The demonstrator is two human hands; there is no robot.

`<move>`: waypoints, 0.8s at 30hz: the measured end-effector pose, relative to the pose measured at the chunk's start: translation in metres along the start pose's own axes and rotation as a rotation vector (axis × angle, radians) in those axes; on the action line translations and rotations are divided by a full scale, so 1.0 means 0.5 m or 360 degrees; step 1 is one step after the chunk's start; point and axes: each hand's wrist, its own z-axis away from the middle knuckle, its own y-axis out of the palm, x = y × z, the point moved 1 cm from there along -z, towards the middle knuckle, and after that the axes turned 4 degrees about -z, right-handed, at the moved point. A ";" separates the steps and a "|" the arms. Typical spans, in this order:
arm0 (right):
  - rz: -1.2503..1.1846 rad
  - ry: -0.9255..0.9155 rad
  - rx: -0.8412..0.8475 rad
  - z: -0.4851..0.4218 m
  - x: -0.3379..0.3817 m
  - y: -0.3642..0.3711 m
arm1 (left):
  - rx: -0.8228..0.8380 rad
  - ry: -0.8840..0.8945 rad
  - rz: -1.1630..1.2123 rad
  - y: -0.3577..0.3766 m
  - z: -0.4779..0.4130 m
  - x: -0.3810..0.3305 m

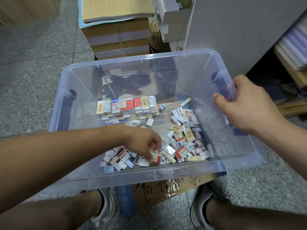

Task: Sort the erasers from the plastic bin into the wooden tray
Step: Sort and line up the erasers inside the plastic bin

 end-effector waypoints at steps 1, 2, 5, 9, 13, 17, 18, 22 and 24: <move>0.0007 -0.0006 -0.0005 0.000 0.000 0.000 | 0.0029 0.0012 -0.0074 0.011 -0.003 0.002; 0.0015 -0.0009 -0.0008 0.000 0.000 0.001 | 0.0026 0.0027 -0.0123 0.018 -0.007 0.004; 0.0008 -0.0012 -0.0013 0.000 0.000 0.001 | -0.0042 0.0069 -0.0271 0.024 -0.017 0.007; -0.0004 -0.0005 -0.0020 0.001 0.001 0.001 | -0.0122 0.0130 -0.0599 0.042 -0.028 0.013; -0.0007 0.0005 -0.0022 0.003 0.004 0.002 | -0.0152 0.0096 -0.0684 0.048 -0.029 0.026; -0.0025 0.0016 -0.0011 0.004 0.004 0.002 | -0.0128 0.0044 -0.0761 0.055 -0.038 0.031; -0.0020 0.0012 -0.0016 0.003 0.003 0.002 | -0.0119 0.0038 -0.0786 0.057 -0.040 0.031; -0.0015 0.0001 -0.0029 0.000 -0.002 0.003 | -0.0097 0.0002 -0.0770 0.055 -0.043 0.033; -0.0016 -0.0003 -0.0030 -0.002 -0.004 0.005 | -0.0086 0.0000 -0.0721 0.051 -0.043 0.036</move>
